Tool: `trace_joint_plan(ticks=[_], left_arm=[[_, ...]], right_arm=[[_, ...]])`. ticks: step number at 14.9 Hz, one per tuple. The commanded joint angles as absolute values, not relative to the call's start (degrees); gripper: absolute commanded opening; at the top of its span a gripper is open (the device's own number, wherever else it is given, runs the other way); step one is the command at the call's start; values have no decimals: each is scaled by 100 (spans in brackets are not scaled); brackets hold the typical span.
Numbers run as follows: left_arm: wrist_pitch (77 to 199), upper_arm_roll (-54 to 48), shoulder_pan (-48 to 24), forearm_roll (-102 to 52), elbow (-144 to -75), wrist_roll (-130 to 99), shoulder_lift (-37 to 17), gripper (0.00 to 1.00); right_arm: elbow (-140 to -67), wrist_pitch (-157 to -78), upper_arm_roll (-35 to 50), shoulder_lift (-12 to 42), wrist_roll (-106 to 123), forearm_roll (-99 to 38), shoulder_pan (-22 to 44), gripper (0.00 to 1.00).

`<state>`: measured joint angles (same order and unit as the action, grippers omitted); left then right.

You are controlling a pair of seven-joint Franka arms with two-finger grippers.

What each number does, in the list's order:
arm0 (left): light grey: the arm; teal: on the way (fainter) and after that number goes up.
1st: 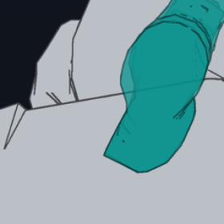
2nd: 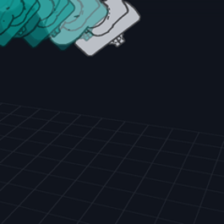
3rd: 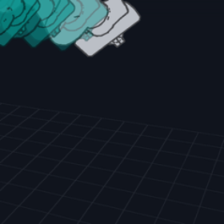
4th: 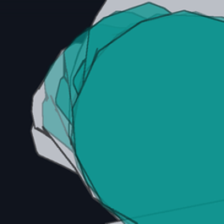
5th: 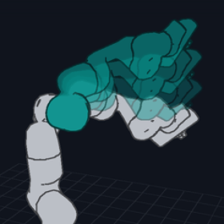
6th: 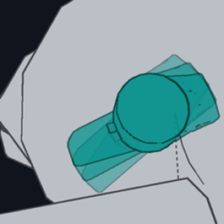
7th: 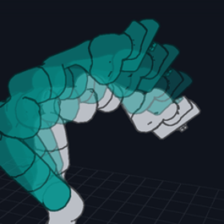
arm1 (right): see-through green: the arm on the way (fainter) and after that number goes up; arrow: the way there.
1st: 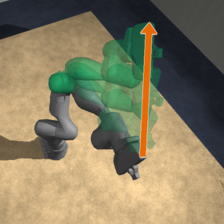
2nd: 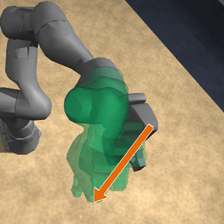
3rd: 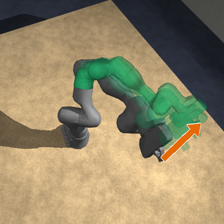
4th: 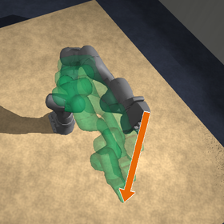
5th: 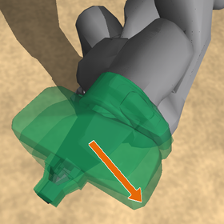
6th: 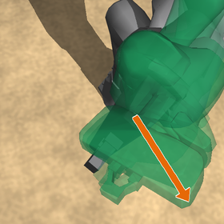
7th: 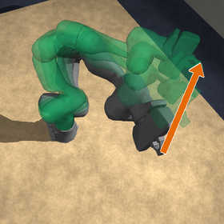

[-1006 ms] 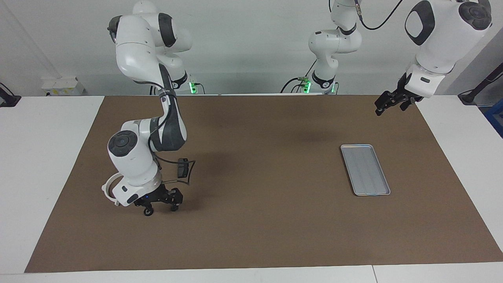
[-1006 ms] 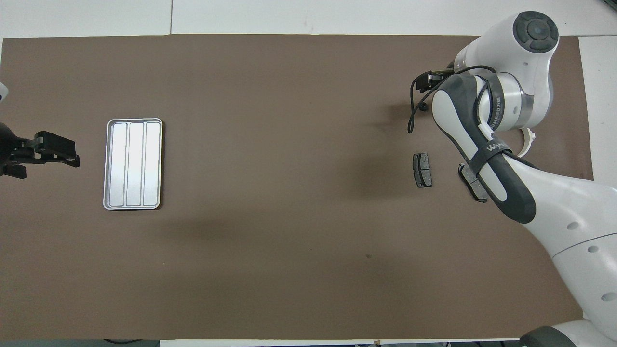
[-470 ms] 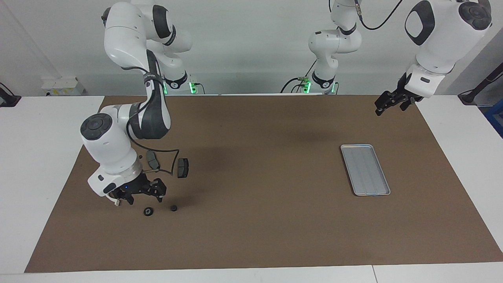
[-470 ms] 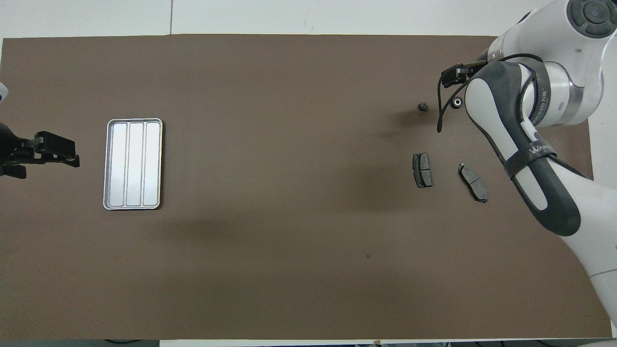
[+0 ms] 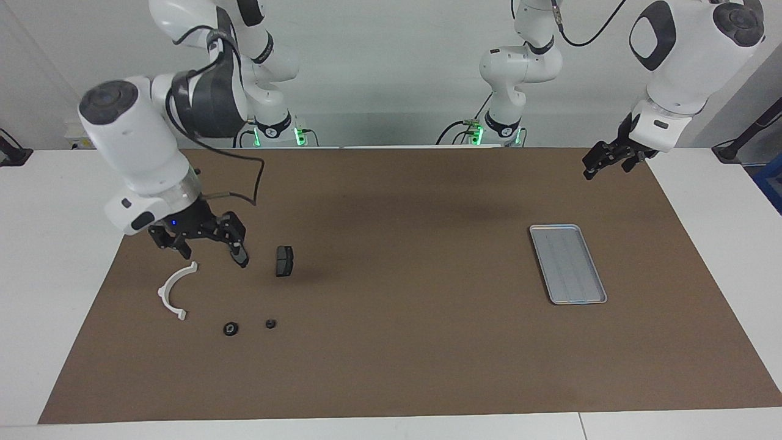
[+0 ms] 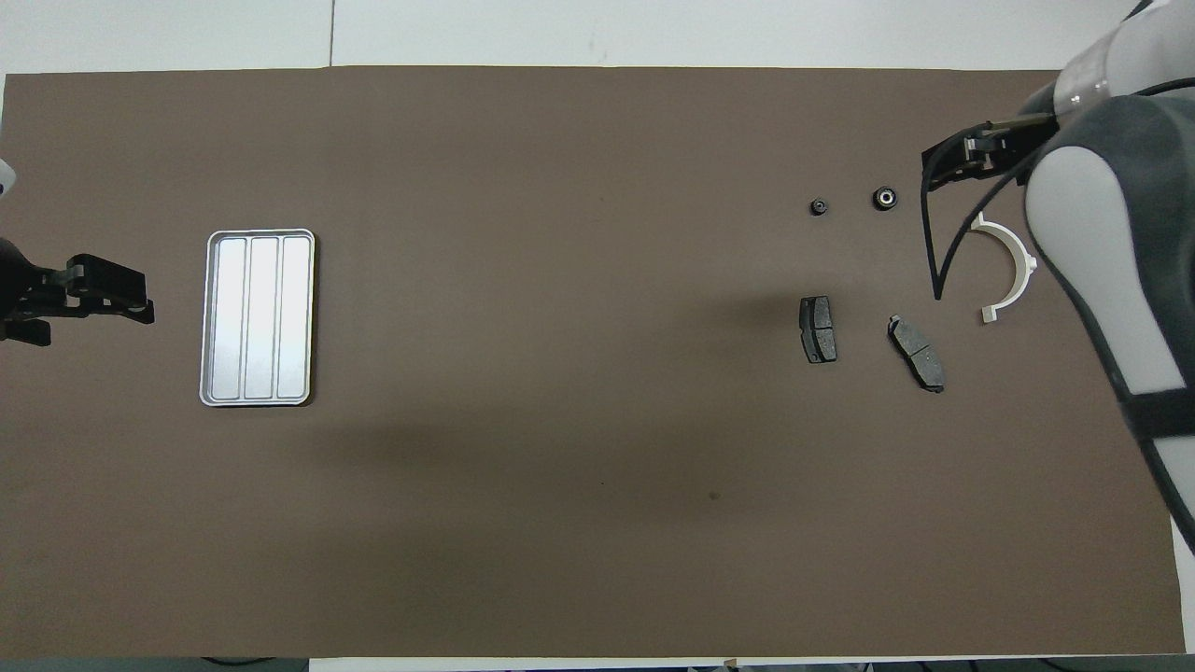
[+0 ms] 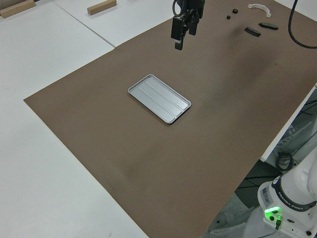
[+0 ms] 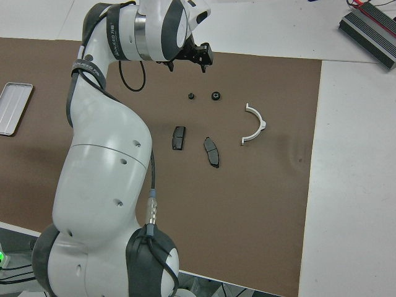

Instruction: Place bearing gear from tray to pile

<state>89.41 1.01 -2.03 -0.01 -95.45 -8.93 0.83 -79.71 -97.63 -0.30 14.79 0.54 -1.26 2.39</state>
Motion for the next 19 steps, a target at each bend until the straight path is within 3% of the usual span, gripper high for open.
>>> trace_joint_plan(ticks=[1,5,19], left_arm=[[8859,132,-255,61,-9536,-879,97,100],[8859,132,-255,62,-9536,-879,97,100],[8859,132,-255,62,-9536,-879,97,100]], right_arm=[[-8830,-9379,44,338,193,-193,123,100],[-9676,-8914,35,-684,185,-211,132,100],[-9773,-8876,26,-747,115,-106,0,100]])
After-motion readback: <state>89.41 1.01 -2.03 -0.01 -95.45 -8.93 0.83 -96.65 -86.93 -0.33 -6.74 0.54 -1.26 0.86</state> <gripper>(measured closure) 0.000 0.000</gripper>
